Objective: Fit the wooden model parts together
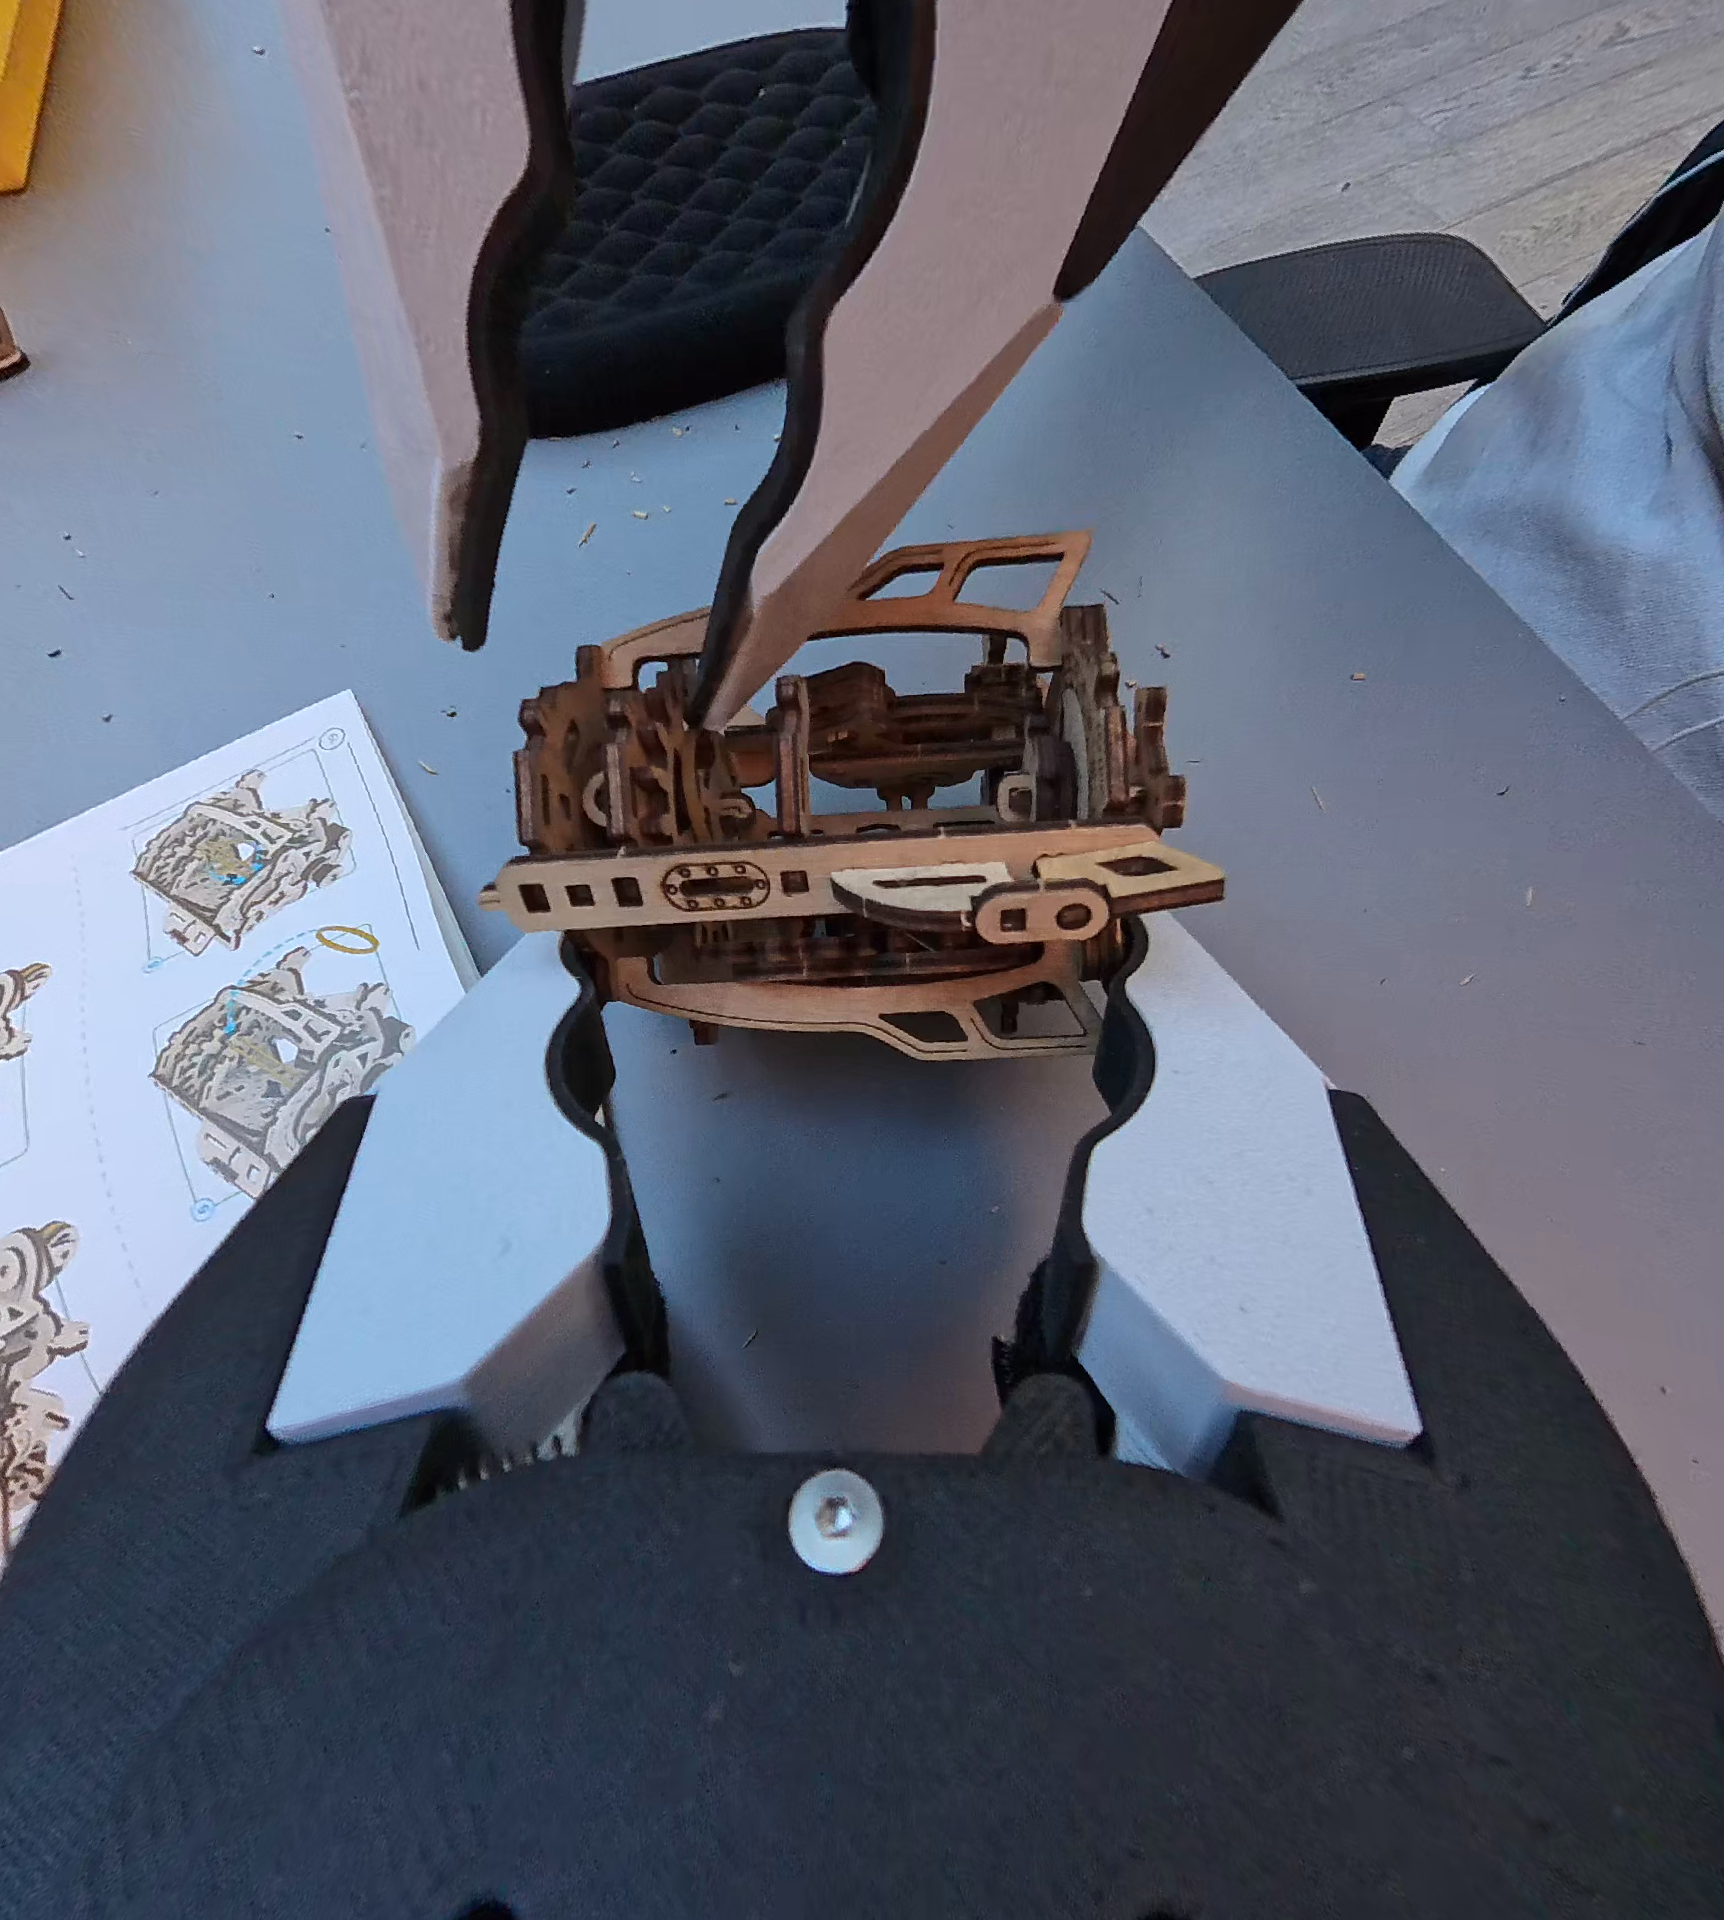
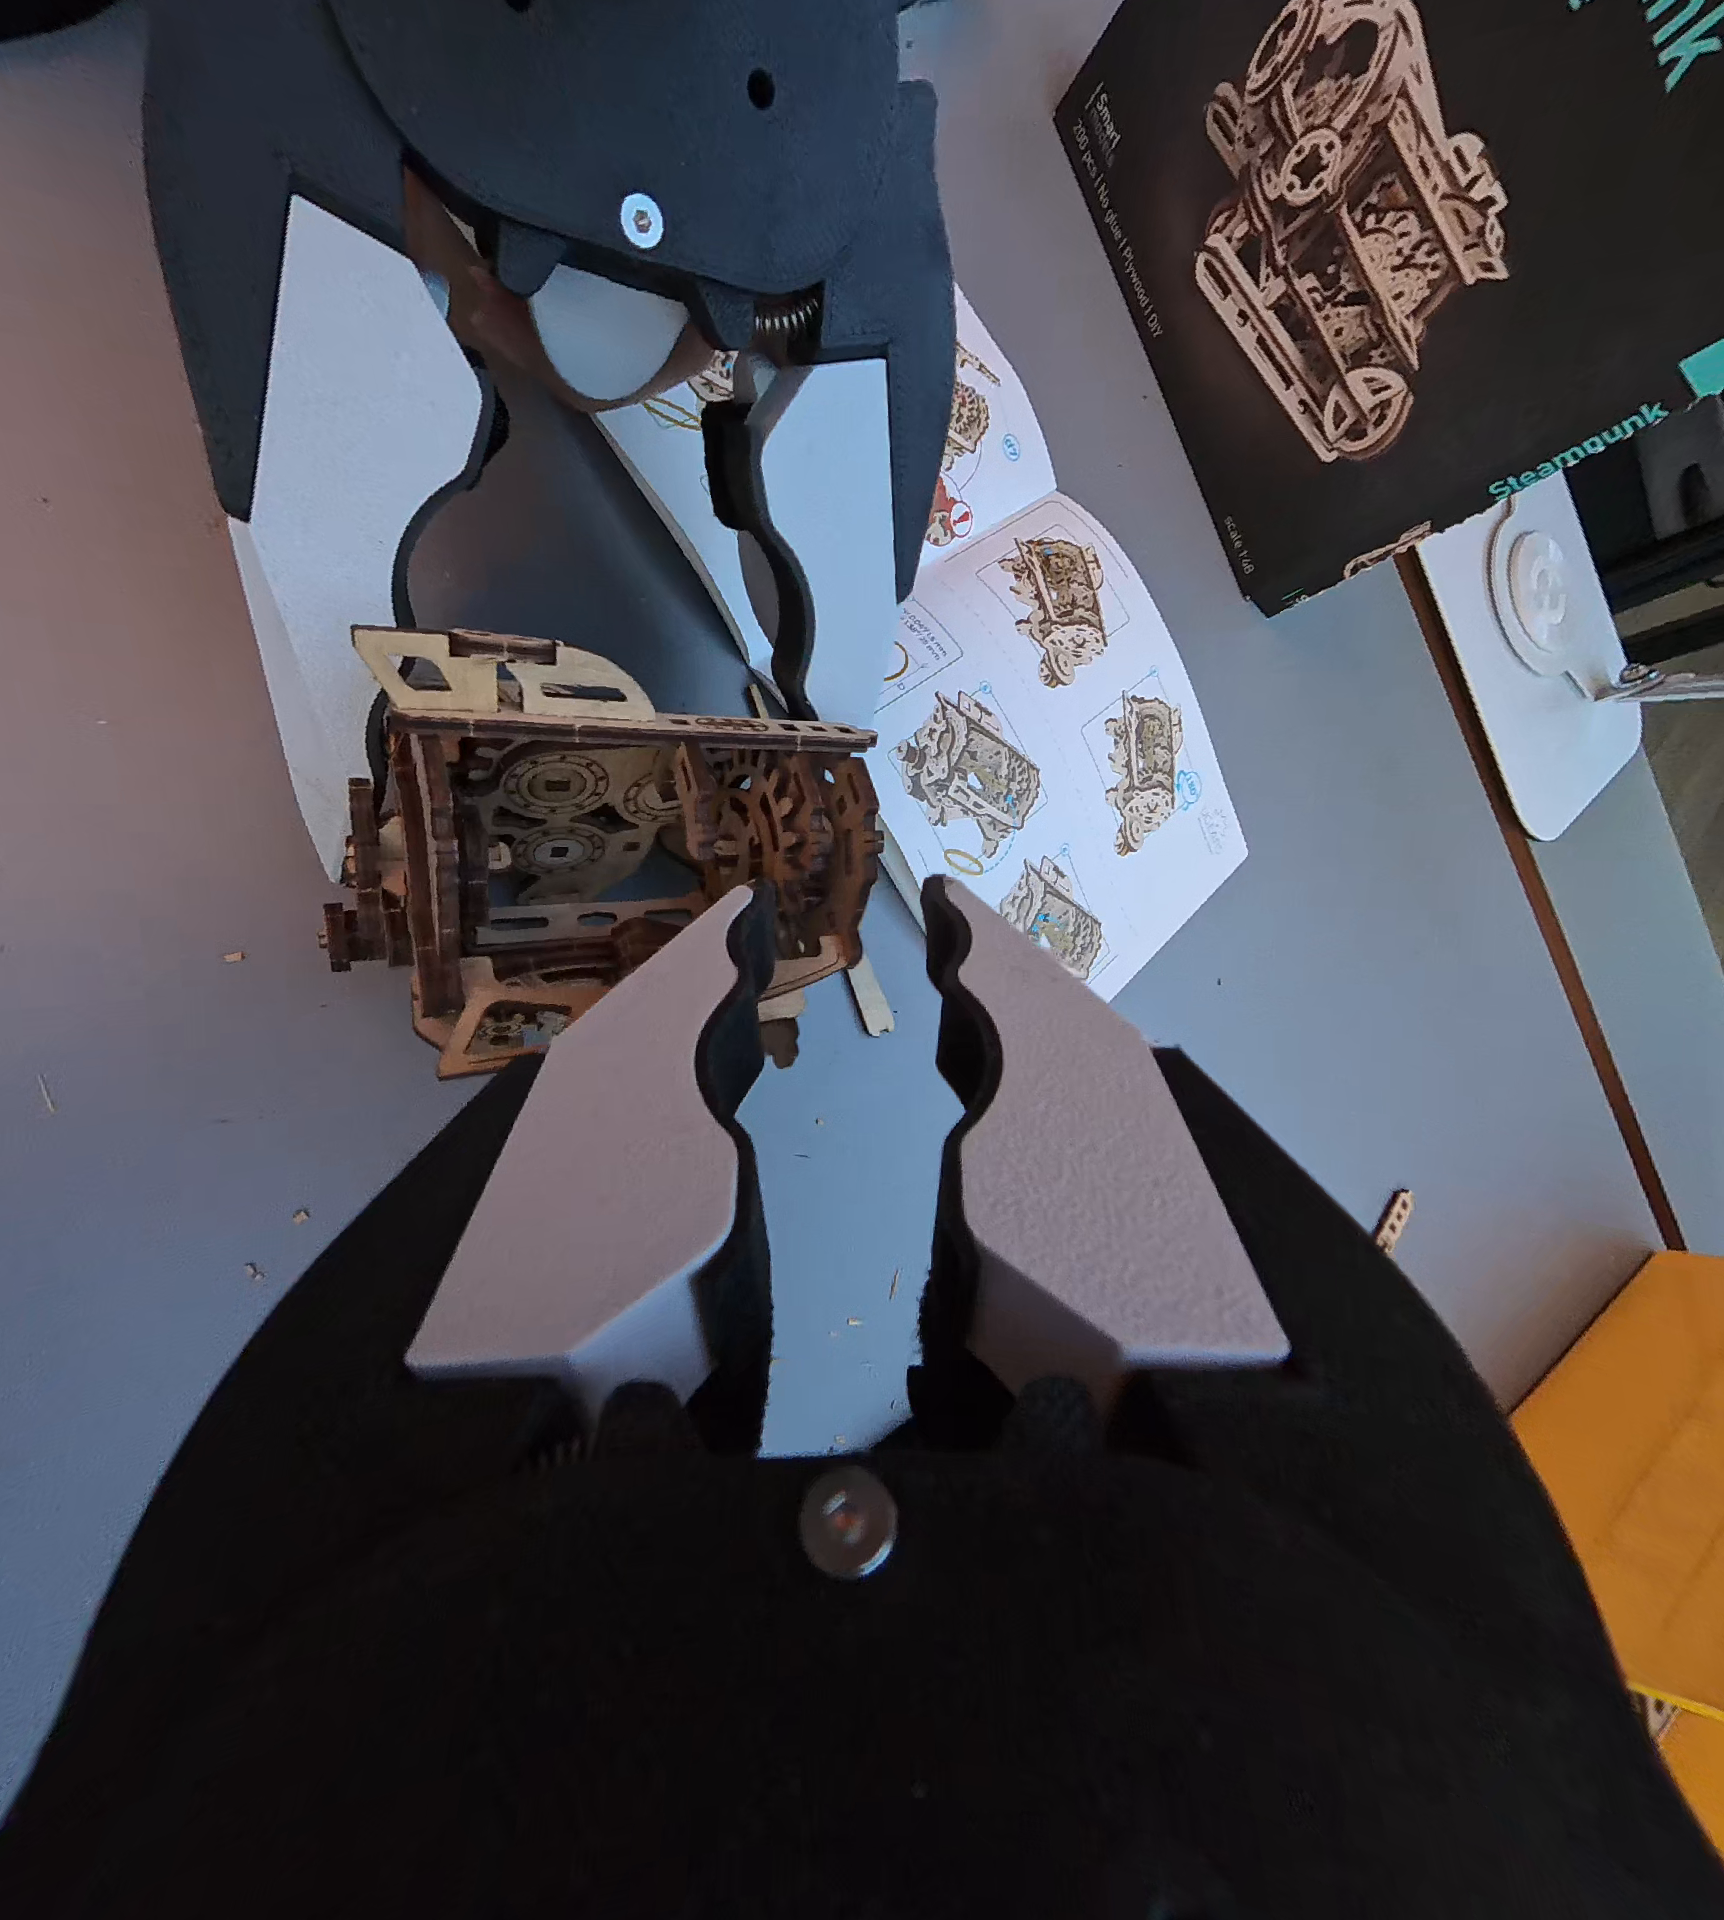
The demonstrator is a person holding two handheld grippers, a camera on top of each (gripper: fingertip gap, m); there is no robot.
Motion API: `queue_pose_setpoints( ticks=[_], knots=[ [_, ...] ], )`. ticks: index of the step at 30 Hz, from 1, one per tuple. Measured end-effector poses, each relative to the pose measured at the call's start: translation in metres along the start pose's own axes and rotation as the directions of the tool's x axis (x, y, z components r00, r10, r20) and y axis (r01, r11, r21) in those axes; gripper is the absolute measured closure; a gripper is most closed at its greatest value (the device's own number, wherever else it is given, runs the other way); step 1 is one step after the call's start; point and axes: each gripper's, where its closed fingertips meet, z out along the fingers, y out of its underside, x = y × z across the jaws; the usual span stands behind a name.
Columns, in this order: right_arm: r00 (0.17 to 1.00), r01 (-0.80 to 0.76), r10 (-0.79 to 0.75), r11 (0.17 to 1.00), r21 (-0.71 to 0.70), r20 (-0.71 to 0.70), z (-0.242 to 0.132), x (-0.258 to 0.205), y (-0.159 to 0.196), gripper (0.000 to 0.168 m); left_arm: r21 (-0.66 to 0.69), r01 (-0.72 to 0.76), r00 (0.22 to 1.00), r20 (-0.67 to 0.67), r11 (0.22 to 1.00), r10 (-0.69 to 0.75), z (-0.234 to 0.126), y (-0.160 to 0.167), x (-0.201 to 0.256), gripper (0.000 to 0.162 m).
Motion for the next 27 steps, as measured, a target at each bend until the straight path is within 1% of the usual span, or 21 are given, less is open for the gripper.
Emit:
queue_pose_setpoints(
  ticks=[1,6,20,24,27],
  knots=[
    [1.0,0.002,-0.002,1.0,0.006,-0.001,-0.001,0.0,0.0,0.139,-0.001,-0.003,1.0,0.001,1.0,0.003,0.0,0.0,0.0,0.068],
    [1.0,0.016,-0.016,1.0,0.016,0.003,-0.001,0.001,-0.001,0.139,0.0,0.0,1.0,-0.002,1.0,0.0,0.0,0.0,0.0,0.067],
    [0.994,0.099,-0.1,0.995,-0.034,-0.038,0.002,0.001,-0.003,0.139,-0.012,-0.001,1.0,0.009,1.0,0.001,0.0,0.002,-0.001,0.068],
    [0.996,0.087,-0.087,0.996,-0.006,-0.01,0.0,0.0,-0.002,0.14,-0.011,-0.011,1.0,0.01,1.0,0.011,0.0,0.001,-0.001,0.068],
    [0.997,0.064,-0.066,0.996,0.06,0.026,-0.008,0.001,-0.005,0.14,-0.012,-0.015,1.0,0.011,1.0,0.015,0.0,0.001,-0.001,0.067]
  ],
)
